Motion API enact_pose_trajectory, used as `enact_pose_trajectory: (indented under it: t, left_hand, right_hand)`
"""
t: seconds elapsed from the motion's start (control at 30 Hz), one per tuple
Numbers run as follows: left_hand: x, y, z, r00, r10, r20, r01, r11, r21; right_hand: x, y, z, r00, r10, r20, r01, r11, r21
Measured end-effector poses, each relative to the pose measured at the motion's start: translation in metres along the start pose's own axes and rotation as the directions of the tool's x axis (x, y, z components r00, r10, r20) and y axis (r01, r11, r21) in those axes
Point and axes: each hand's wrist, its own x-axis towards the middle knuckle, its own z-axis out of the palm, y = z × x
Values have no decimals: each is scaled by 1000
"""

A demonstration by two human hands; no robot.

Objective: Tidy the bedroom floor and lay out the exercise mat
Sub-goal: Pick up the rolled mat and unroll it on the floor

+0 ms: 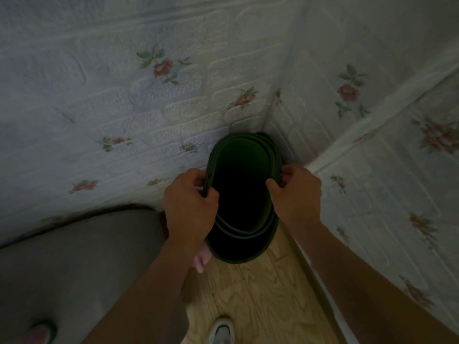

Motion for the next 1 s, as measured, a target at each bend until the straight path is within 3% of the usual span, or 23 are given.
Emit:
enact_pose_trajectory:
  t: [0.47, 0.7, 1.0]
  left_hand:
    - [-112, -4, -18, 997, -2, -74, -6, 994, -106]
    - [-245, 2, -52, 995, 24, -98, -36, 993, -115]
    - [-430, -11, -110, 983, -53, -174, 29, 990, -139]
  right_hand:
    - [-101, 35, -42, 965, -252, 66, 257, 964, -71]
    - [-204, 73, -110, 935, -354, 19, 354, 933, -70]
    - [-357, 108, -152, 840, -532, 108, 538, 842, -33]
